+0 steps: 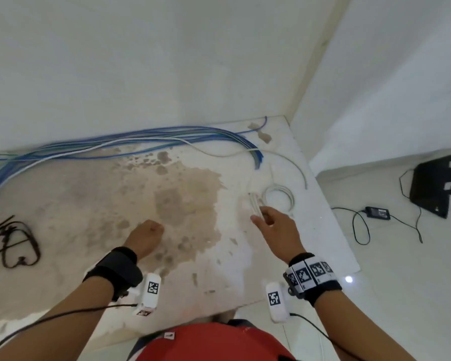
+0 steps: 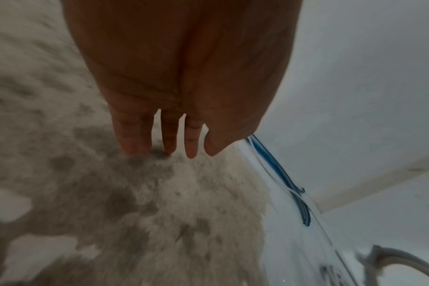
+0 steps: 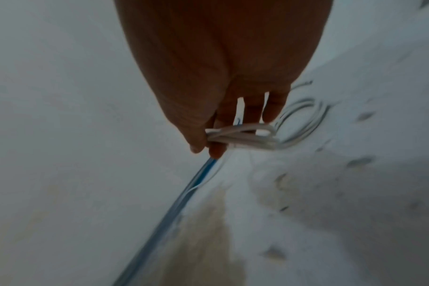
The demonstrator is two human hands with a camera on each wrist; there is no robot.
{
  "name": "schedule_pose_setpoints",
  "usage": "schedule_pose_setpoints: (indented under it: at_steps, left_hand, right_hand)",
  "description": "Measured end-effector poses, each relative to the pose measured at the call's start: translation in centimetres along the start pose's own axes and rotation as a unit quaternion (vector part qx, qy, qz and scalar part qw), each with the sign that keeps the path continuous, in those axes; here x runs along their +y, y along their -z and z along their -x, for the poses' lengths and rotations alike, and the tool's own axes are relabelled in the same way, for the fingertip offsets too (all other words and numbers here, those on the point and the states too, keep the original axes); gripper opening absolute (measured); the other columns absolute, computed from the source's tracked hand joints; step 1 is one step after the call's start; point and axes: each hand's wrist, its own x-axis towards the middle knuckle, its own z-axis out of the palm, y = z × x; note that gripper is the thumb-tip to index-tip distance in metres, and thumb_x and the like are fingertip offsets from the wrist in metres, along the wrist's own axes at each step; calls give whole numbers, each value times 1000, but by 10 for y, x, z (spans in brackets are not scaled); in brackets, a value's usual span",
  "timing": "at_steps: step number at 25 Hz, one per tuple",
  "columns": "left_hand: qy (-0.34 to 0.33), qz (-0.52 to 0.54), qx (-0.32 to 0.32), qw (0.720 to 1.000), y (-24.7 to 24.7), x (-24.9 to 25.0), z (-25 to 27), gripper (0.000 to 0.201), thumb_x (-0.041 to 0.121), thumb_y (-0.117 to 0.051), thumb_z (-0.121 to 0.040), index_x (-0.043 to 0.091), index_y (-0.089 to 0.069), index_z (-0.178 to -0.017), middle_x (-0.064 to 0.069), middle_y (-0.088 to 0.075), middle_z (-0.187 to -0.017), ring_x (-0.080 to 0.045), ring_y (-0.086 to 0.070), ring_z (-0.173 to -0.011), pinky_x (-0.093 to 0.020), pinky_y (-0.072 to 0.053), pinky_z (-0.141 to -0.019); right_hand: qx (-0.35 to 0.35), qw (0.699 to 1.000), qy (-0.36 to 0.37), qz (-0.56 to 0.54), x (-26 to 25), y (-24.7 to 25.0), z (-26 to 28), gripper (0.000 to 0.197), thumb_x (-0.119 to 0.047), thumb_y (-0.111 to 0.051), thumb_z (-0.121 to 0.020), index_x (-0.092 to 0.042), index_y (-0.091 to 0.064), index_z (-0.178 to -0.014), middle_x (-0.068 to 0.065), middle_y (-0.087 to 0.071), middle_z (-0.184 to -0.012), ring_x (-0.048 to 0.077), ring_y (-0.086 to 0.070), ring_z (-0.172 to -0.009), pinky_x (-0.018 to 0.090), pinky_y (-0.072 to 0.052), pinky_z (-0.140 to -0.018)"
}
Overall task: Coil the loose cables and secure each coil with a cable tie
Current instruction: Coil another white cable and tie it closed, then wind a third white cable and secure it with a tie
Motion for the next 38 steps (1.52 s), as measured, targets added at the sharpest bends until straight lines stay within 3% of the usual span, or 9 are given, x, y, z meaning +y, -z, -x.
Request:
schedule_pose_setpoints:
  at_steps: [3, 5, 8, 12, 15, 21, 31, 38]
  left_hand:
    - [0, -24, 10, 1000, -10, 5, 0, 34, 25, -50, -103, 3, -60, -126, -17, -61, -128, -34, -57, -116, -30, -37, -85]
    - [-8, -58, 17, 998, -14, 3, -2, 33, 23, -49, -104, 0, -63, -124, -20, -62, -129, -34, -57, -116, -29, -37, -85]
    - [-13, -57, 38, 998, -17, 1, 0, 31, 19, -50, -104, -4, -65, -117, -20, -64, -122, -33, -59, -108, -29, -36, -83]
    - [-3, -35, 53, 998, -23, -8, 0, 26, 17, -54, -101, -2, -71, -106, -14, -67, -109, -33, -62, -105, -33, -41, -84]
    - [-21, -62, 46, 997, -27, -15, -9, 25, 16, -54, -100, 0, -74, -99, -15, -71, -112, -32, -63, -106, -34, -44, -91]
    - [-29, -91, 32, 995, -30, -16, -11, 28, 11, -49, -102, -1, -74, -102, -14, -70, -117, -30, -61, -114, -33, -42, -101]
    - [-27, -64, 43, 997, -33, -19, -12, 24, 14, -55, -100, 1, -75, -98, -15, -70, -115, -32, -62, -108, -34, -45, -94]
    - [-23, -75, 42, 996, -31, -13, -6, 27, 17, -54, -101, 1, -75, -99, -13, -70, -112, -32, -62, -107, -36, -45, -95]
  right_hand:
    - [108, 984, 40, 137, 48, 15, -18, 29, -40, -67, -95, -19, -72, -114, 4, -75, -88, 26, -70, -87, 40, -55, -80]
    - [105, 971, 29, 211, 68, 11, -30, 27, -42, -64, -96, -22, -72, -114, 1, -75, -88, 29, -67, -91, 40, -50, -83]
    - [72, 958, 28, 275, 84, -5, -35, 34, -41, -68, -92, -24, -71, -121, 0, -74, -109, 30, -61, -107, 42, -43, -92]
    - [92, 948, 32, 302, 98, -11, -29, 26, -29, -74, -86, -24, -73, -112, 0, -69, -120, 31, -55, -117, 46, -39, -98]
    - [84, 940, 21, 330, 103, -5, -28, 19, -29, -68, -91, -27, -75, -108, -3, -68, -120, 30, -52, -122, 47, -35, -99]
    - [66, 932, 21, 357, 106, 2, -26, 23, -37, -62, -96, -32, -73, -115, -4, -70, -113, 28, -52, -111, 44, -34, -95]
    - [73, 931, 6, 357, 107, 3, -22, 25, -38, -58, -96, -34, -72, -115, -6, -69, -110, 26, -53, -106, 42, -35, -91]
    - [59, 941, -5, 333, 110, 4, -23, 27, -41, -63, -92, -30, -70, -116, -3, -64, -117, 27, -52, -109, 42, -32, -95]
